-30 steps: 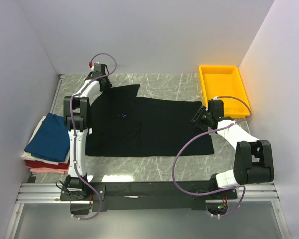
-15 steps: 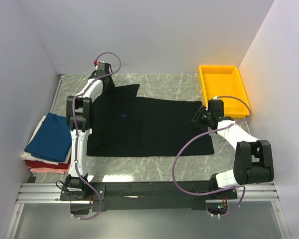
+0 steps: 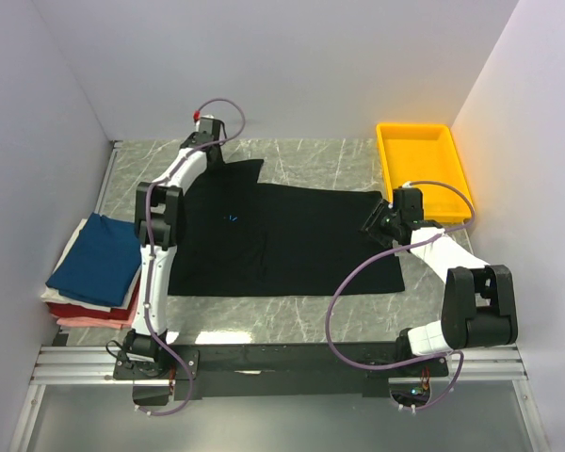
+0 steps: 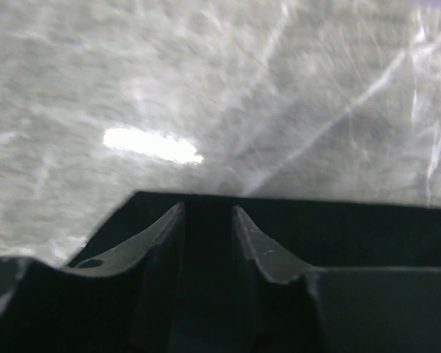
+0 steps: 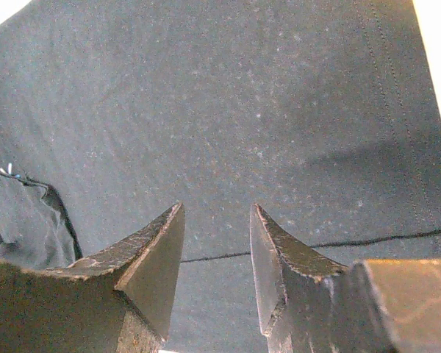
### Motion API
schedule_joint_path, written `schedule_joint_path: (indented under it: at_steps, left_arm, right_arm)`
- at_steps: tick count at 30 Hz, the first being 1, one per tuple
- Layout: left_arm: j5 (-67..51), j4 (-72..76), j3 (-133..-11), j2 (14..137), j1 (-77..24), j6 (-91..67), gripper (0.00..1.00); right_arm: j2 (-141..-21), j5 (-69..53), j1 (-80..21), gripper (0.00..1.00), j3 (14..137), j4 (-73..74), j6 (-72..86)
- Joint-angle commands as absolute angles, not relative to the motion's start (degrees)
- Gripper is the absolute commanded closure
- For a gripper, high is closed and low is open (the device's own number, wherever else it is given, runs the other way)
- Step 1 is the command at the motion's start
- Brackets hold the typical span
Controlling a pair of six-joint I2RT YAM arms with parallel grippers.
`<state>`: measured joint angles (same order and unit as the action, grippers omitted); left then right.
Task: Fold and stack the t-shirts
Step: Fold the tshirt
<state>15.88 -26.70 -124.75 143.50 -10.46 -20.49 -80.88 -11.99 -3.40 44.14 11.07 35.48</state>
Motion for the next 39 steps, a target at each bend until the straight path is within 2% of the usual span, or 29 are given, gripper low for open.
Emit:
schedule_joint_path:
  at_steps: [1, 11, 13, 15, 16, 27, 37, 39]
  left_arm:
    - [18.72, -27.69, -126.83, 144.58, -11.69, -17.49, 0.64]
    - [16.96, -27.51, -126.56, 144.05, -11.78, -17.31, 0.73]
    - [16.53, -27.51, -126.56, 144.05, -11.86, -17.40, 0.81]
    - [16.00, -27.60, -126.82, 144.14, -11.87, -17.49, 0.96]
    - [16.00, -27.68, -127.00, 144.14, -11.87, -17.58, 1.00]
    - [15.38, -21.54, -121.38, 134.22, -11.87, -19.16, 1.00]
    - [13.45, -22.66, -120.58, 132.88, -11.95, -19.86, 0.99]
    - [12.83, -24.51, -124.18, 135.68, -11.95, -19.34, 0.77]
  right_arm:
    - [-81.30, -12.39, -3.78, 0.52, 45.70, 9.05, 34.72]
    - [-81.47, -12.92, -3.69, 0.52, 45.62, 8.61, 34.98]
    - [-81.74, -13.18, -3.69, 0.52, 45.62, 8.53, 34.98]
    - [-81.83, -13.27, -3.69, 0.52, 45.62, 8.44, 34.98]
    - [-81.74, -13.36, -3.69, 0.52, 45.62, 8.44, 34.98]
    - [-81.83, -13.45, -3.69, 0.52, 45.62, 8.17, 35.07]
    - [-81.39, -13.88, -3.69, 0.52, 45.44, 8.26, 35.07]
    - [-81.12, -13.89, -3.69, 0.52, 45.18, 8.26, 34.98]
